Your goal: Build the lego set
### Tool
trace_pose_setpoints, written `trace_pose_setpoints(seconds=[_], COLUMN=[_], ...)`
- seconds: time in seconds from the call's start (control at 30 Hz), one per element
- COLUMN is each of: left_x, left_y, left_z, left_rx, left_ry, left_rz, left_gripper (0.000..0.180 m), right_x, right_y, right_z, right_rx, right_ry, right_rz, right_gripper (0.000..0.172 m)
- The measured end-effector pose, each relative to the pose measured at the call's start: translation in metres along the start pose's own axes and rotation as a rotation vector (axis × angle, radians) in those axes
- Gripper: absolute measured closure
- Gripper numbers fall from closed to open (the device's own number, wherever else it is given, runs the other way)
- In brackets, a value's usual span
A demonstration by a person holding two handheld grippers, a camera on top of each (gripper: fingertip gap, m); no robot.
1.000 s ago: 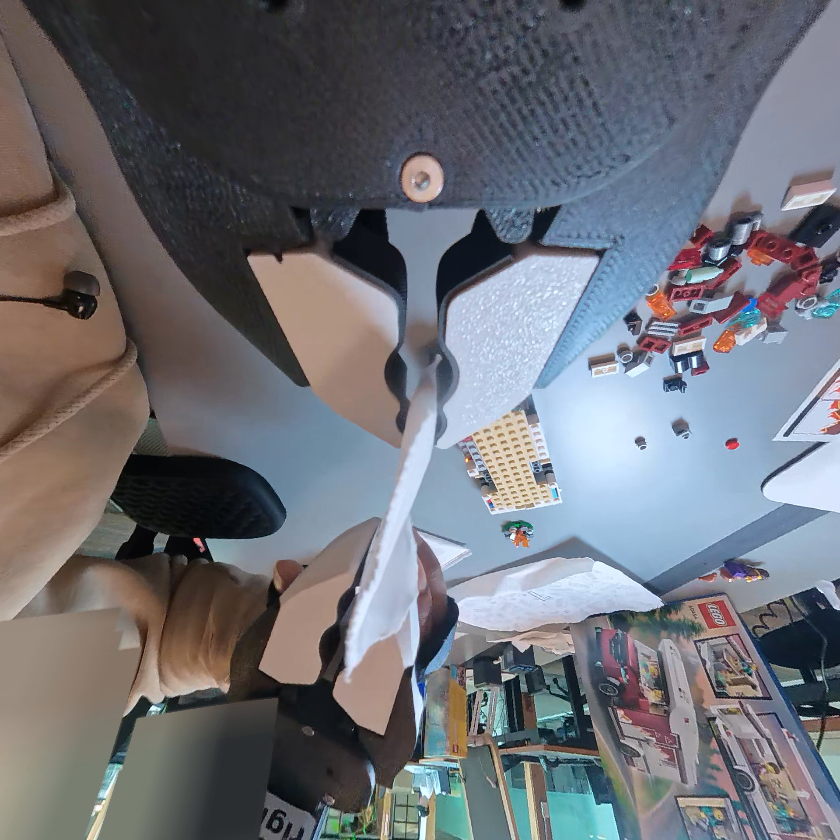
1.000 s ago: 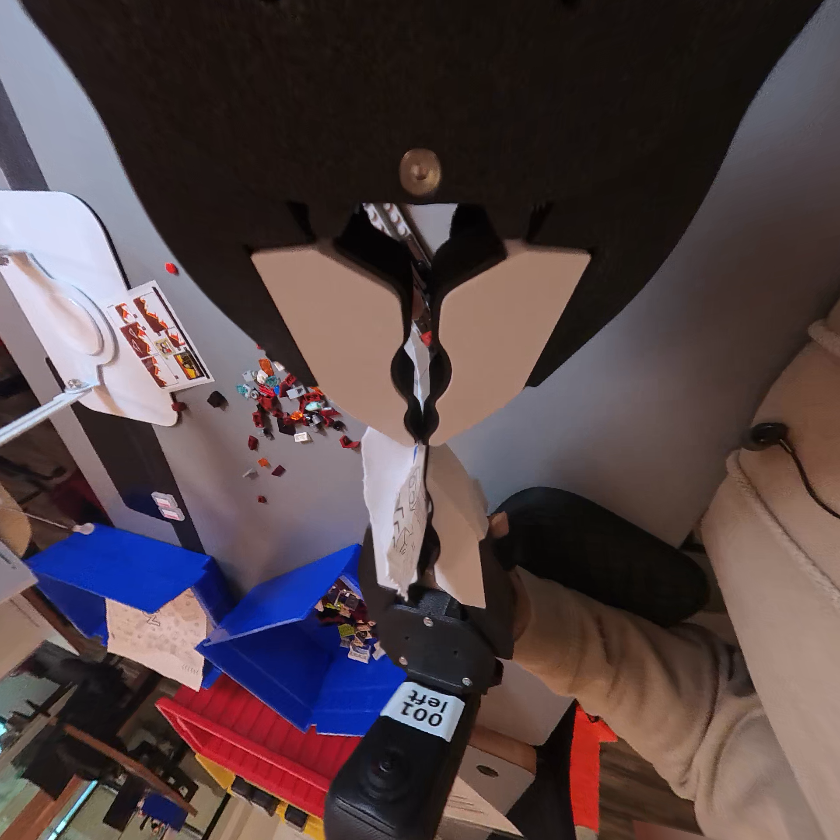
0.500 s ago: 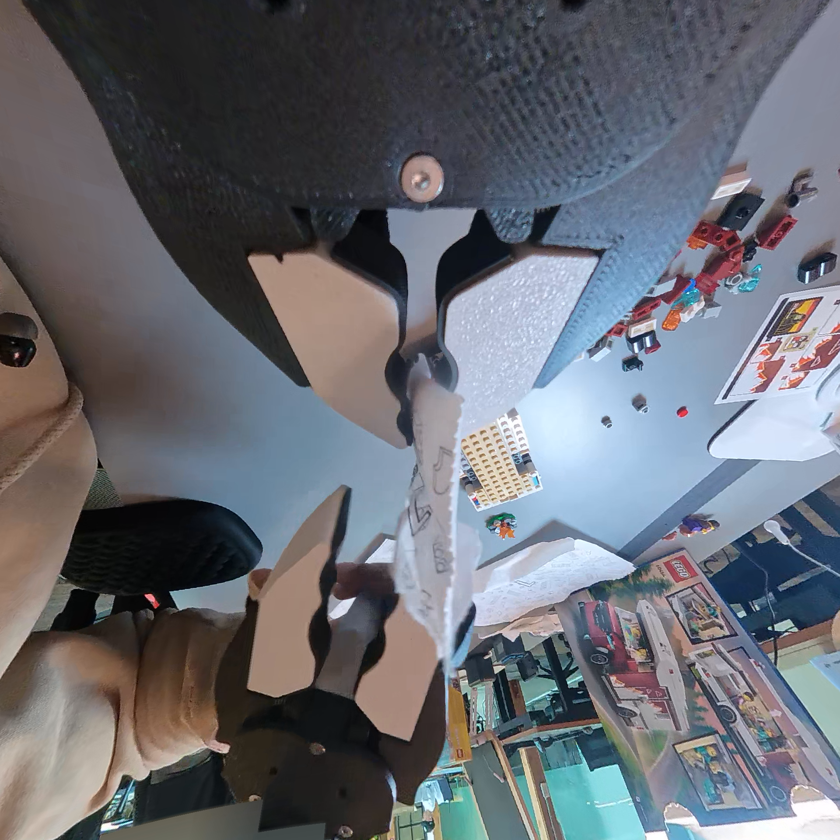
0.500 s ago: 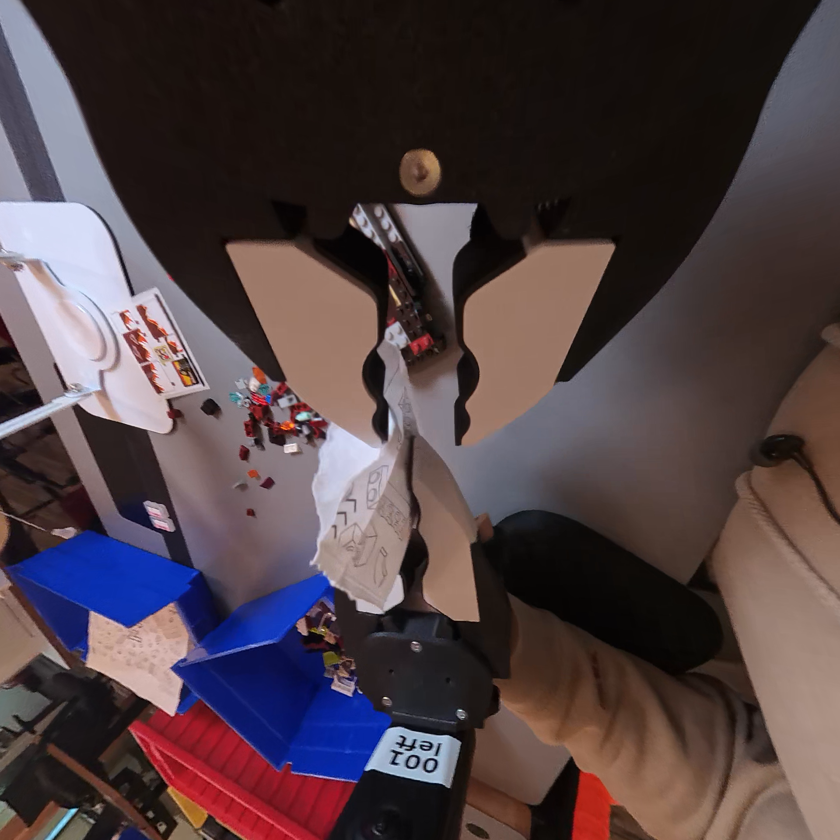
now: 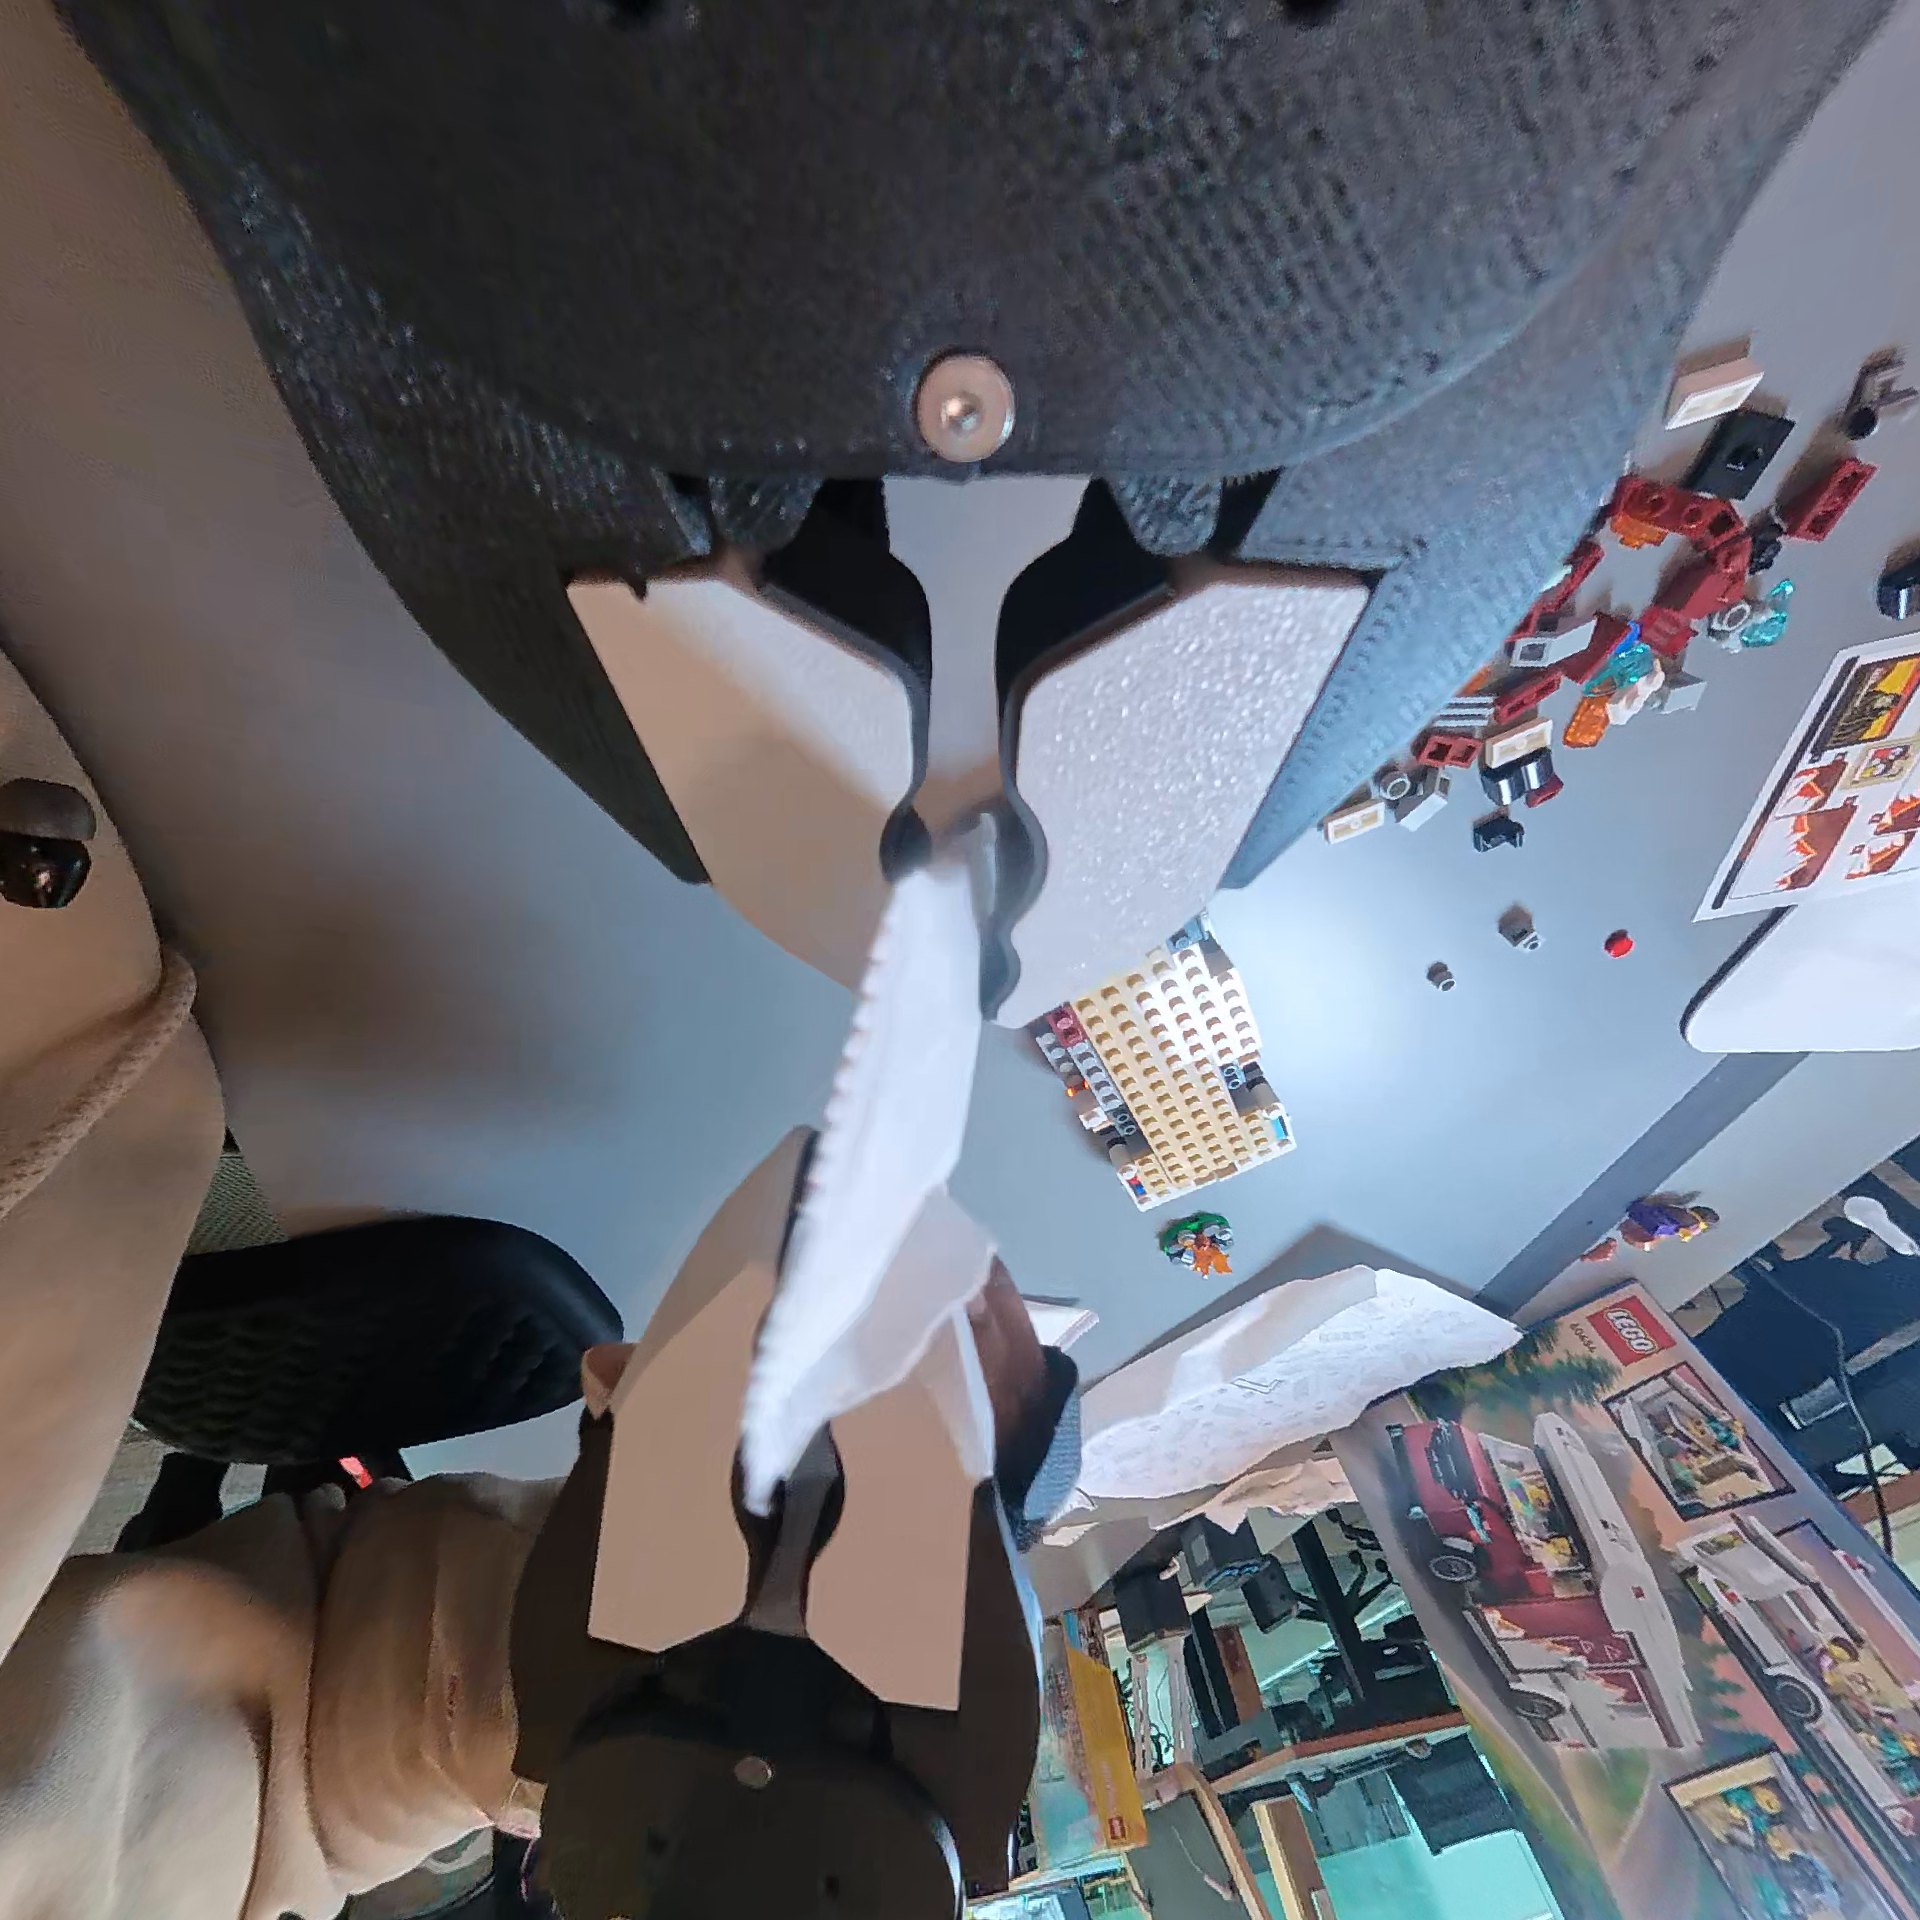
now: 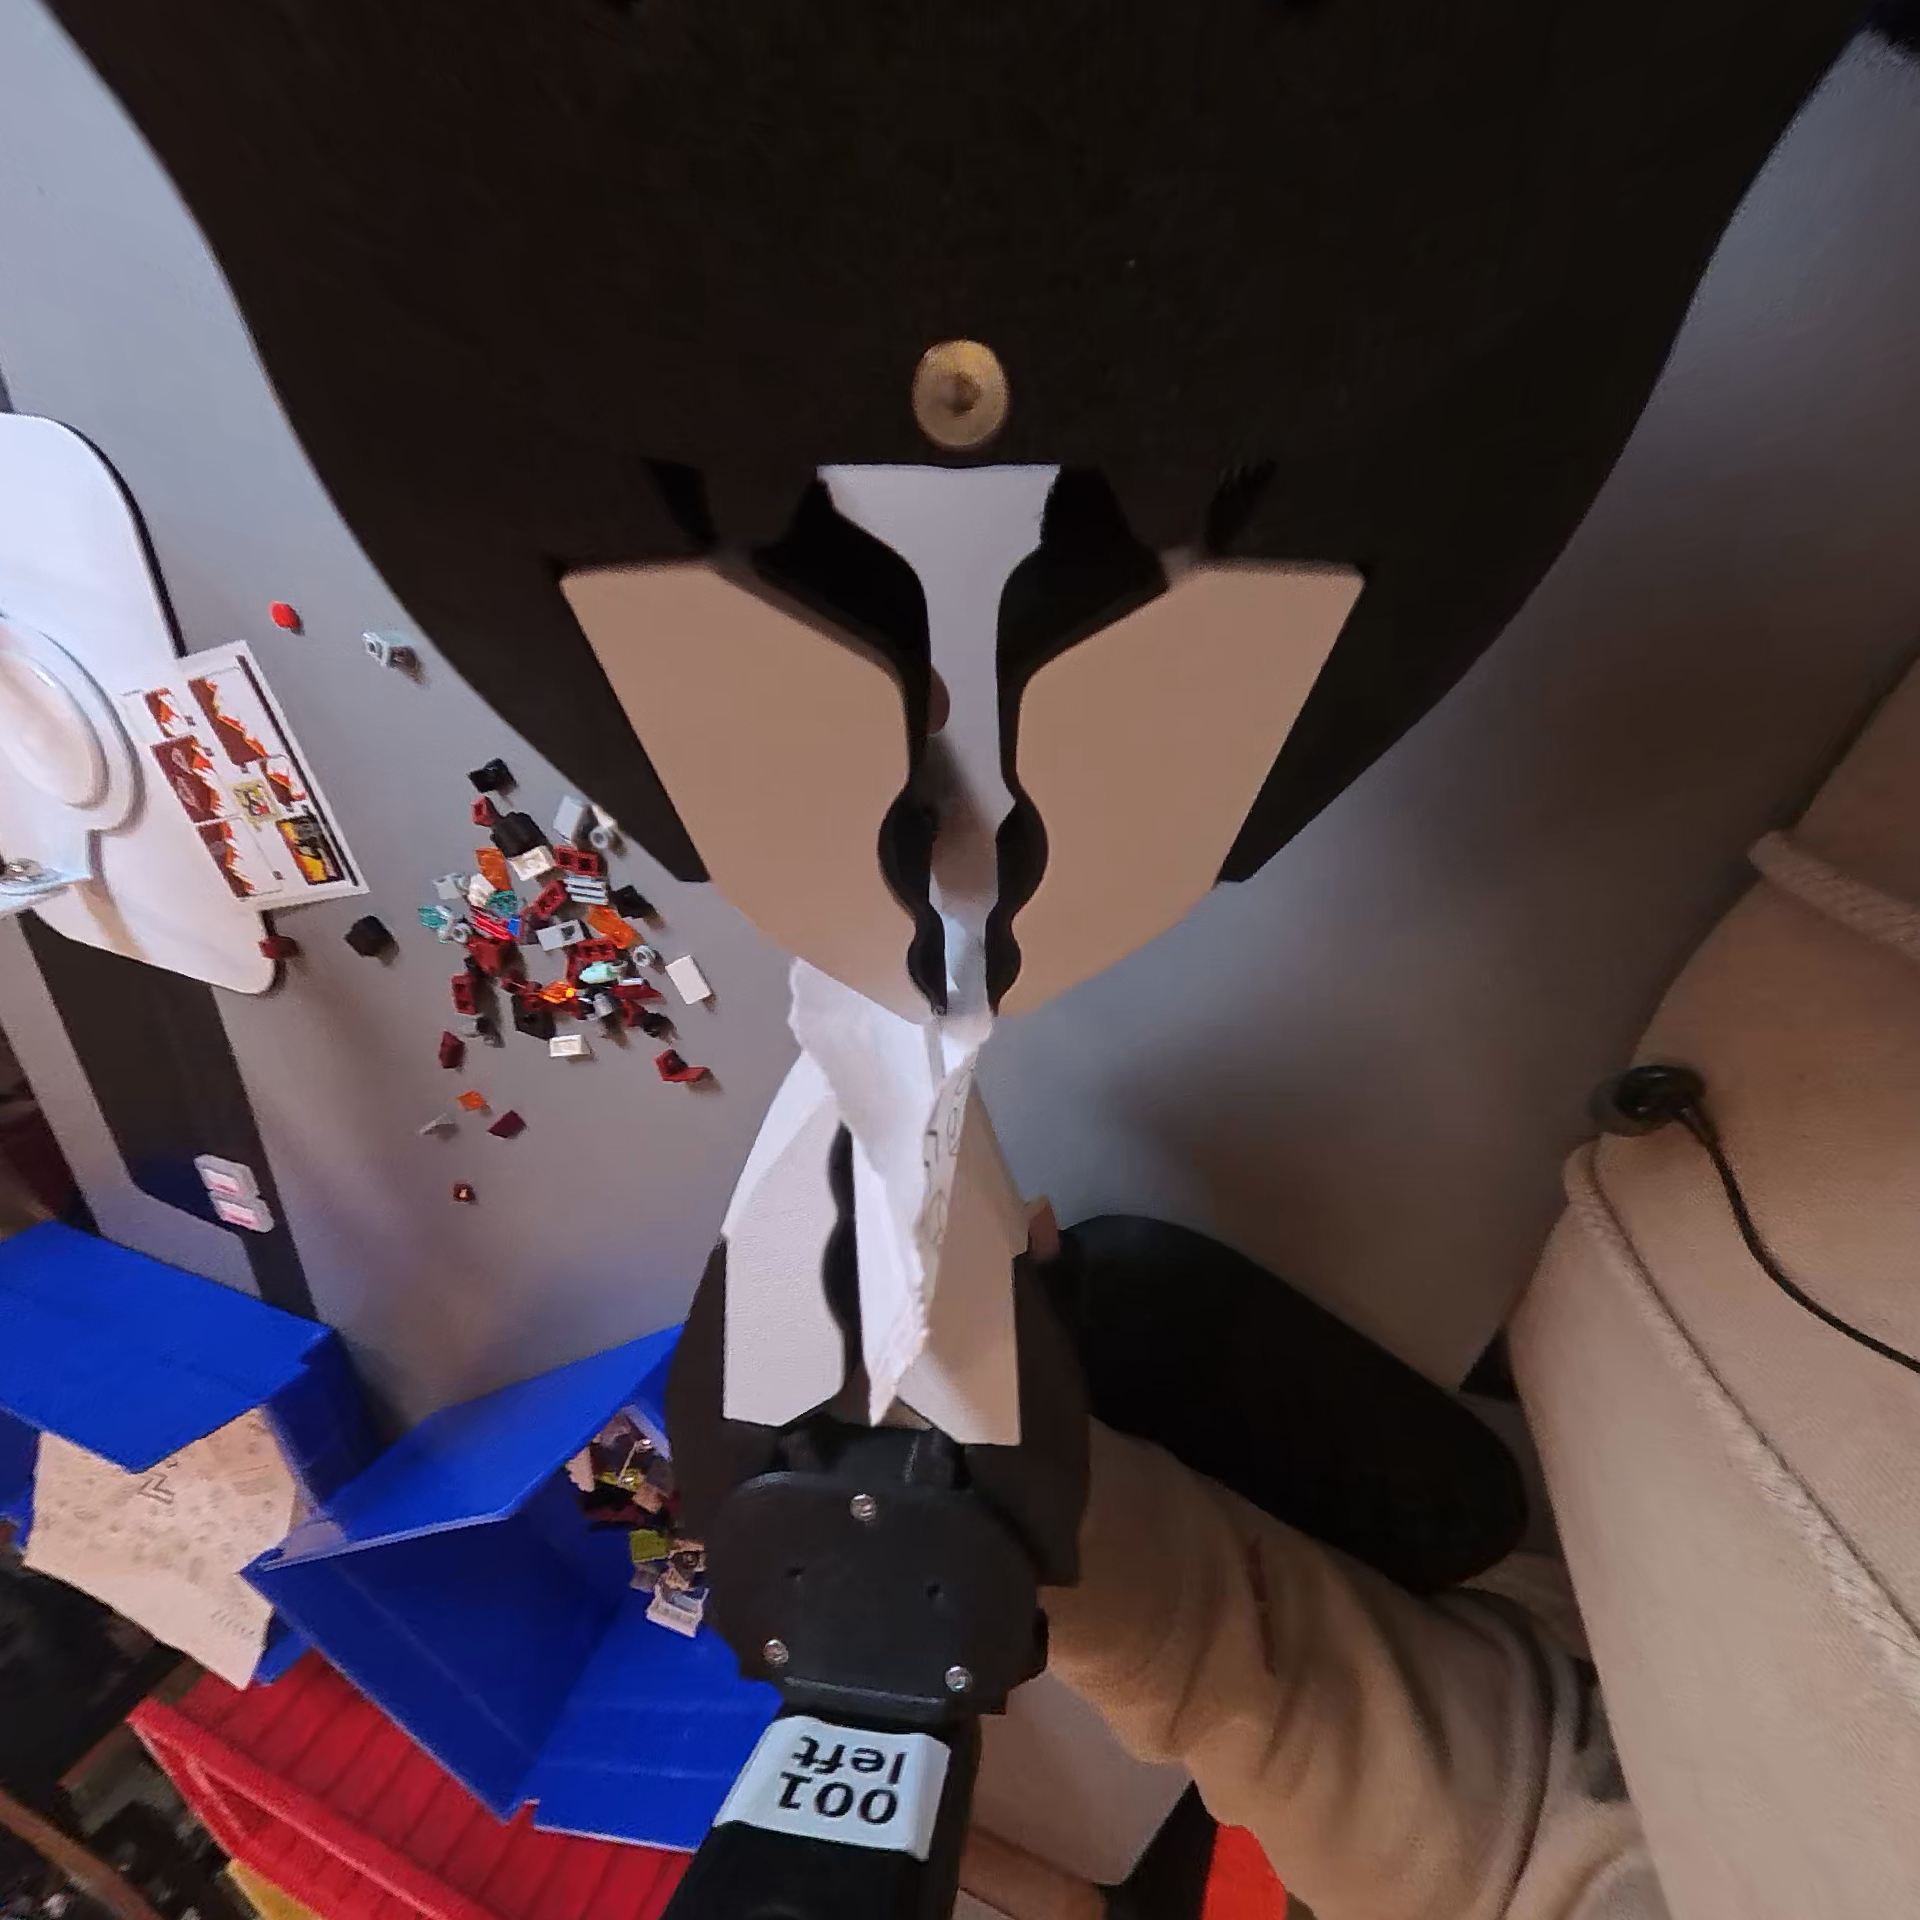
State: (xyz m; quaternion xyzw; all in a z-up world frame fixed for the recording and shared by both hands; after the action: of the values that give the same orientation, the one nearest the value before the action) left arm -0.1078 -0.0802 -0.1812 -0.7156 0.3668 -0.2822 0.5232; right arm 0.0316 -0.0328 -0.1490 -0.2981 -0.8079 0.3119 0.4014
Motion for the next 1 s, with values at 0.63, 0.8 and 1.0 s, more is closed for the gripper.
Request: trace_pose_setpoints(seconds=[0.63, 0.8, 1.0], left_x=[0.006, 0.020, 0.048], left_y=[-0.006, -0.002, 0.006], left_z=[-0.011, 0.010, 0.029], left_rx=[-0.021, -0.163, -0.229], left_ry=[0.525, 0.385, 0.447], left_rz=[-0.385, -0.184, -0.055], left_gripper=[0.088, 0.067, 0.079], right_x=[-0.012, -0.021, -0.030], right_y=[-0.004, -0.019, -0.033], right_z=[-0.011, -0.009, -0.004], right_rx=[-0.296, -0.276, -0.214], right_ry=[-0.103, -0.167, -0.119], right_rz=[-0.810, -0.912, -0.934], right_gripper=[0.172, 0.171, 0.171])
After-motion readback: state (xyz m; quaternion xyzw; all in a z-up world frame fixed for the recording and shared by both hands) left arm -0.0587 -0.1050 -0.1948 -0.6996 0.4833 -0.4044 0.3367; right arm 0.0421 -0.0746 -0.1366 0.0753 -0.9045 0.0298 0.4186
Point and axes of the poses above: each gripper's, where its closed fingertips meet, z out along the fingers, y out of its underside, x = y × z across the jaws, the point moved 8 cm from there along -z, back along the fingers, and after that the axes turned 11 degrees about -z, right-handed, at the moved point
